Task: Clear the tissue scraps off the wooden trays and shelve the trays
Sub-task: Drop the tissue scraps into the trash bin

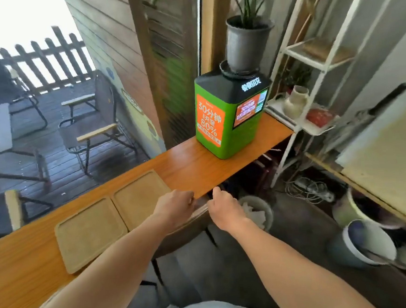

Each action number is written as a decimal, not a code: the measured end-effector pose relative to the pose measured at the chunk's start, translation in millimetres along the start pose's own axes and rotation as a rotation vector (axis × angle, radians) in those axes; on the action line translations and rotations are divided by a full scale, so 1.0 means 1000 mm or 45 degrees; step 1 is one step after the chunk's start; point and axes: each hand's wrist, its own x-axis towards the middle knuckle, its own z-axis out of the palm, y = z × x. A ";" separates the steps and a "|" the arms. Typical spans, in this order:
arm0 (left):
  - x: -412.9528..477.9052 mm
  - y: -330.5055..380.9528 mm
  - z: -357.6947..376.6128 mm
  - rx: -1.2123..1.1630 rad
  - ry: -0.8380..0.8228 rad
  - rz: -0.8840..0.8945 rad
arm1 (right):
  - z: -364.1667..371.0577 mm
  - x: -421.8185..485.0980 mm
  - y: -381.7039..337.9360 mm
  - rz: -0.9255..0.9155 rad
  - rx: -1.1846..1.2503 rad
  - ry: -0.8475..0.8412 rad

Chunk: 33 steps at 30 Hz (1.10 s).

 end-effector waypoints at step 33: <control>0.259 0.220 0.248 0.090 -0.596 -0.011 | 0.029 0.103 0.332 0.829 0.544 -0.075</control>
